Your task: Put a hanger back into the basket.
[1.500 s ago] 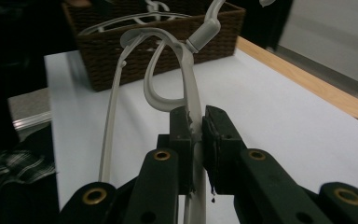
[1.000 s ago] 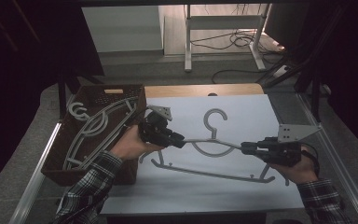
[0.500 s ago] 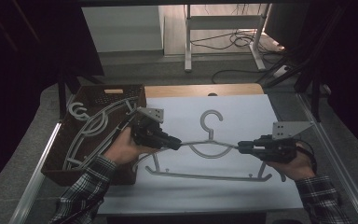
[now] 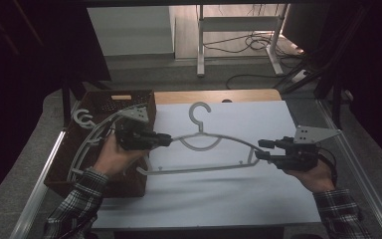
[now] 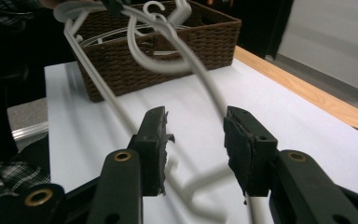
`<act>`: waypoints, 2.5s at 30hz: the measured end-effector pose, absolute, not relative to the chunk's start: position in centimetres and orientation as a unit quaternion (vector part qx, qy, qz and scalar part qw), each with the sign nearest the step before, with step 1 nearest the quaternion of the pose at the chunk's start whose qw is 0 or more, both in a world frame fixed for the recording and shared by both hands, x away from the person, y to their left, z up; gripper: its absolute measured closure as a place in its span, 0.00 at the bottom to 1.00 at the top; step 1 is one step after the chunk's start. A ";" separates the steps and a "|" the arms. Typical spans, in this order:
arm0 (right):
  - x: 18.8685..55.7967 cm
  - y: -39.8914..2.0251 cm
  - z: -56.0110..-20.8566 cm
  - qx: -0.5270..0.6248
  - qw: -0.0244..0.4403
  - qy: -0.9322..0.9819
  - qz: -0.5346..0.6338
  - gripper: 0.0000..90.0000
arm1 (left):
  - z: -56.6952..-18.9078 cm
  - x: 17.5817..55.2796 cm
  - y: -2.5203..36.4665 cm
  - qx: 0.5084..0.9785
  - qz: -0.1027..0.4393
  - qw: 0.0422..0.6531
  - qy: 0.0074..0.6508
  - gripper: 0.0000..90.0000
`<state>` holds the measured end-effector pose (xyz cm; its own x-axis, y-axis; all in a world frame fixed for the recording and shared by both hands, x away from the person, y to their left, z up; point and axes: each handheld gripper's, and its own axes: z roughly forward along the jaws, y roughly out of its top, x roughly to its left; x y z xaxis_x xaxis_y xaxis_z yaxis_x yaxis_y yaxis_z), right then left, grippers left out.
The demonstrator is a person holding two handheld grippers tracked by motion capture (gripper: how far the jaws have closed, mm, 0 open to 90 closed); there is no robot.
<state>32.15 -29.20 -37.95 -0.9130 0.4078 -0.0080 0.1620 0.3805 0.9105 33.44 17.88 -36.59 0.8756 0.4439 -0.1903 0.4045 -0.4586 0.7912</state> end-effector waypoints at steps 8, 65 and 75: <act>31.9 -29.0 -39.2 0.184 0.106 0.823 0.526 0.65 | -35.7 32.3 23.1 0.819 0.085 0.472 0.316 0.92; 31.3 -27.6 -43.5 0.213 0.080 0.839 0.494 0.63 | -43.3 30.7 39.1 0.710 0.247 0.385 0.536 0.92; 31.3 -27.6 -43.6 0.216 0.081 0.840 0.492 0.62 | -42.6 30.1 38.3 0.724 0.244 0.377 0.523 0.55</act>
